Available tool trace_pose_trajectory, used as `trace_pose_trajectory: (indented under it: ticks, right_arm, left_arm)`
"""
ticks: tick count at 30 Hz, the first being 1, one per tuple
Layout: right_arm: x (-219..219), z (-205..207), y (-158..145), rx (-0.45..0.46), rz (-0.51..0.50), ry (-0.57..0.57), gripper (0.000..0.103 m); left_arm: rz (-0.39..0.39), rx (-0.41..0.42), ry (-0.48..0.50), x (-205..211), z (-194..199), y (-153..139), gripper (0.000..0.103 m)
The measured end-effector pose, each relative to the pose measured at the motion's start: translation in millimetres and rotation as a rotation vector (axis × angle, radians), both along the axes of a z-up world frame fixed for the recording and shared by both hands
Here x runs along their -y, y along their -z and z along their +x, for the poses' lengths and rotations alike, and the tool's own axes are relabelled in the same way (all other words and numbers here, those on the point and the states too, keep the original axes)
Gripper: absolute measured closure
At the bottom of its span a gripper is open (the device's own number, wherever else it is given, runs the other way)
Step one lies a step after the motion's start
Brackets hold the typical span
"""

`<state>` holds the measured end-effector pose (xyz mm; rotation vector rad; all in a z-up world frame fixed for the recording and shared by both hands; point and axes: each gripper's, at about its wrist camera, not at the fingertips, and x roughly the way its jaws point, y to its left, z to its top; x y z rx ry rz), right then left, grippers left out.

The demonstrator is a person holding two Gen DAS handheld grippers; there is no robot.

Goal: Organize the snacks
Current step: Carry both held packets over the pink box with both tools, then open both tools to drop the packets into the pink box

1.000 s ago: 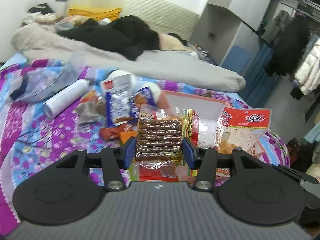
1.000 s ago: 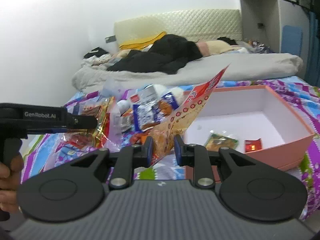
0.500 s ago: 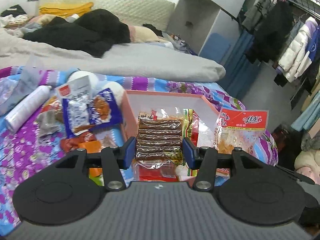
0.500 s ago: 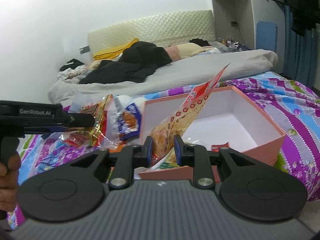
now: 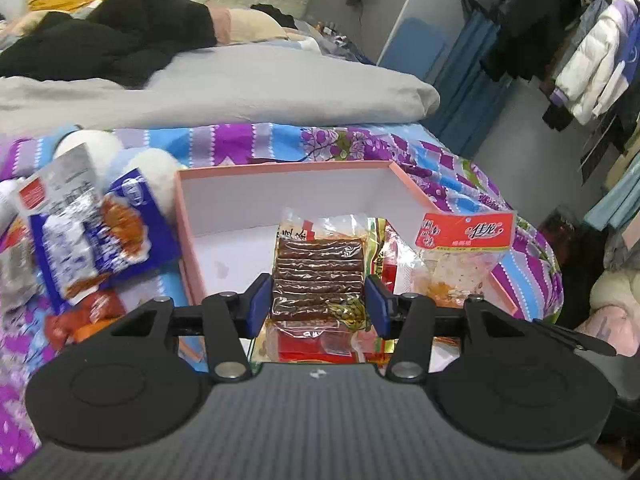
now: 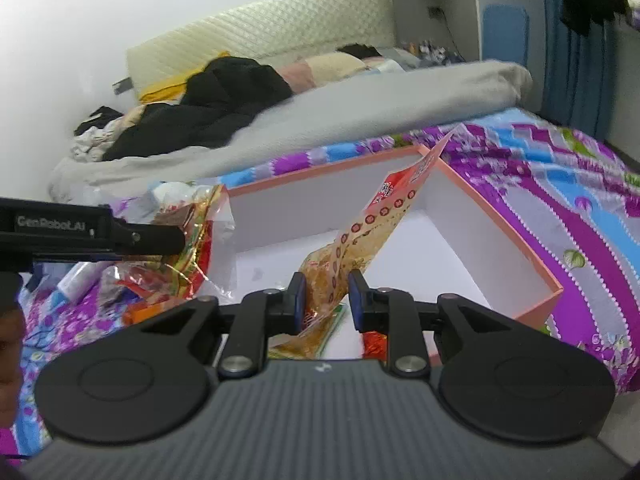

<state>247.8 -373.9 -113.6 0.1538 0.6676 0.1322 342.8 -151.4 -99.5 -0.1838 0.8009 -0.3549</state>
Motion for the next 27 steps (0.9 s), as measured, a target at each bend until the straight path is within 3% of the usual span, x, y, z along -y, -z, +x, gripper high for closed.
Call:
trace_pose_trajectory:
  ticks: [14,16,17,18,20,27]
  right_arm:
    - [15.0,61.5,58.3,-0.117,-0.01,0.039,0.075]
    - [15.5,64.3,62.4,-0.13,-0.021,0.046,0.069]
    - [15.6,65.1,63.5,-0.133,-0.022,0.049,0.061]
    - [16.1,65.4,63.4,-0.136,-0.019,0.043,0.047]
    - [17.9,64.7,61.5,-0.126,-0.021,0.049,0.037]
    - [17.7,45.2,41.2,-0.085,0.007,0.032,0.039]
  left_arm:
    - [0.051,-0.081,0.047,19.5,66.8,47.1,0.047]
    - [0.057,-0.081,0.056,21.8,69.0,48.3,0.044]
    - [0.057,-0.081,0.05,21.6,69.4,48.0,0.039]
    - [0.053,-0.078,0.044,20.8,69.1,47.0,0.037]
    - [0.046,-0.066,0.038,18.3,66.4,42.7,0.037]
    - [0.061,-0.015,0.028,9.7,38.4,11.4,0.037]
